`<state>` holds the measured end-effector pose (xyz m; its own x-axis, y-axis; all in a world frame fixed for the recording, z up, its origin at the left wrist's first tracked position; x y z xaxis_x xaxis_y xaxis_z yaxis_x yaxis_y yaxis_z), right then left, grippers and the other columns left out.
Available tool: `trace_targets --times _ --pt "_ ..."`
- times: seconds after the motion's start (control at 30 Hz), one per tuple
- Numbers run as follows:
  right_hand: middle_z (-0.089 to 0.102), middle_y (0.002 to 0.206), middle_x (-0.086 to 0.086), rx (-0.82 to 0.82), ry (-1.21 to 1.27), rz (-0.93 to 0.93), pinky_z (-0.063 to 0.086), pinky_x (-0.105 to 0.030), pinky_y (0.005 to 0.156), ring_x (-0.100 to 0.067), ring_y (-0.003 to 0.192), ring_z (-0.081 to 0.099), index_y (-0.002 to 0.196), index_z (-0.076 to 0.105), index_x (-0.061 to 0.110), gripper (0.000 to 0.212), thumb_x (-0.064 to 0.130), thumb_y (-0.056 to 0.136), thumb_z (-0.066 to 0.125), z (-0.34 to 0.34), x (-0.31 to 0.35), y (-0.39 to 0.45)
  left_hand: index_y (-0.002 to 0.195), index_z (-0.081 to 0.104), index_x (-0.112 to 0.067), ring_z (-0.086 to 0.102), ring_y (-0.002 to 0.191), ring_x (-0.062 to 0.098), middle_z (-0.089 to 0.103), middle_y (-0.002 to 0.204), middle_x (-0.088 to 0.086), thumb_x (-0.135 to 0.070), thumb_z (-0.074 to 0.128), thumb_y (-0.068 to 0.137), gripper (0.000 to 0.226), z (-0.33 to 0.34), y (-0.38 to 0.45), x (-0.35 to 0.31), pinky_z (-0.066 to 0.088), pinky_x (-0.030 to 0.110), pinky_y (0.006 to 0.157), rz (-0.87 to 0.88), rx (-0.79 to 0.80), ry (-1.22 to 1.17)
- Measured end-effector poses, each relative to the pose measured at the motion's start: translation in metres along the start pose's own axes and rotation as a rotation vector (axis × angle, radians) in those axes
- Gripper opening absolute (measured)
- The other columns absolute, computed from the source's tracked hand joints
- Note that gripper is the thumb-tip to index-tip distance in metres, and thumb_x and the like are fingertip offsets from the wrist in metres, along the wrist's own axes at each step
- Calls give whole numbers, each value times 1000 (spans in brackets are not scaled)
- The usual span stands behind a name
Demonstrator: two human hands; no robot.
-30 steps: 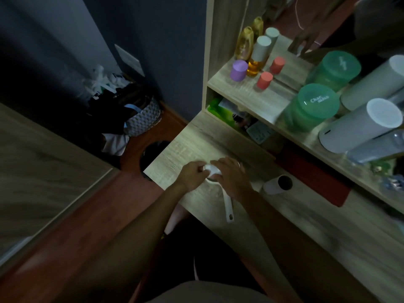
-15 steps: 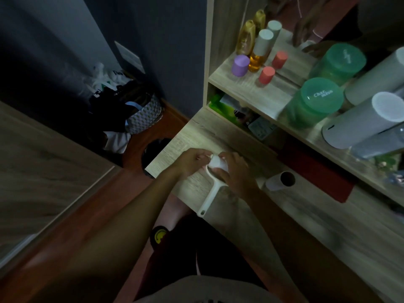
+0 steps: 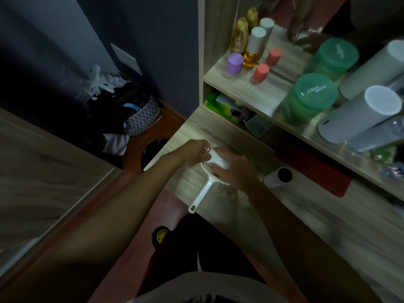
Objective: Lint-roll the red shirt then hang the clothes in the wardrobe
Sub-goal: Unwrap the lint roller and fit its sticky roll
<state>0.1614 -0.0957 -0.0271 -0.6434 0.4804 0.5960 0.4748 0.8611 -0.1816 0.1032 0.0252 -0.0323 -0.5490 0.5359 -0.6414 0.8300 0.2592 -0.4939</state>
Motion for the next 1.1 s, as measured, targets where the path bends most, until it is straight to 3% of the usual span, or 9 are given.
trace_targets --times 0.13,0.27,0.37,0.47,0.6,0.7,0.77,0.93,1.1 --pt "65 119 1 -3 22 -12 45 -25 89 -16 106 62 135 47 22 54 44 88 60 -2 0 1 118 49 -8 60 88 24 62 100 10 -22 56 90 31 2 -1 -1 47 35 74 -20 51 5" --pt "67 112 -2 -24 31 -81 51 -33 91 -18 100 65 133 50 18 50 38 88 62 -7 8 -1 116 45 -6 54 75 18 58 89 7 -19 55 91 30 1 -3 -4 41 30 63 -26 41 1" --pt "67 110 -1 -37 31 -59 50 -33 89 -17 97 64 131 50 20 47 38 89 60 -8 8 0 113 44 -6 49 67 13 52 78 0 -15 54 91 26 2 -5 -6 36 25 55 -25 7 -9" --pt "65 116 -6 -39 26 6 40 -24 90 -20 106 61 129 53 15 43 35 91 58 -2 2 5 110 45 -2 49 72 19 50 78 2 -8 55 88 24 1 -4 -11 33 25 54 -12 -70 -16" --pt "63 122 -6 -110 54 44 34 -20 90 -21 111 60 132 52 16 48 37 90 59 -5 3 9 116 47 -1 50 84 22 46 102 11 -2 53 86 31 -4 -5 -21 38 28 64 8 -198 -1" --pt "57 133 -3 -70 115 133 37 -27 97 -21 121 54 138 46 21 53 41 90 58 -5 0 12 116 44 -8 49 85 19 44 106 7 -4 47 87 29 -2 -6 -21 36 26 63 -23 -198 -48" --pt "51 140 -1 -31 152 168 31 -26 98 -20 127 48 141 42 23 55 43 92 56 -4 -2 12 111 43 -18 52 89 18 48 109 5 -12 41 89 23 1 -5 -17 41 31 71 -47 -196 -64" --pt "50 141 0 -36 227 206 32 -26 98 -19 127 47 141 41 24 54 42 93 55 -7 -2 11 113 43 -32 56 93 15 57 100 -4 -45 19 93 34 1 -8 -31 47 39 84 150 -346 280" --pt "53 137 -2 -107 365 262 31 -20 91 -19 124 50 139 45 19 51 38 93 57 -12 -5 9 121 44 -29 56 100 18 57 116 4 -41 19 95 39 1 -8 -36 45 37 90 153 -362 279"
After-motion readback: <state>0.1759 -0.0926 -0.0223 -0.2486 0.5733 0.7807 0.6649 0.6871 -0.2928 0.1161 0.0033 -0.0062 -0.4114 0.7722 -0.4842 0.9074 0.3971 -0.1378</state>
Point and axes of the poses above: each hand's wrist, its own y-axis towards the middle knuckle, its own z-axis out of the palm, x = y × z, the point moved 7 cm from there along y, towards the middle knuckle
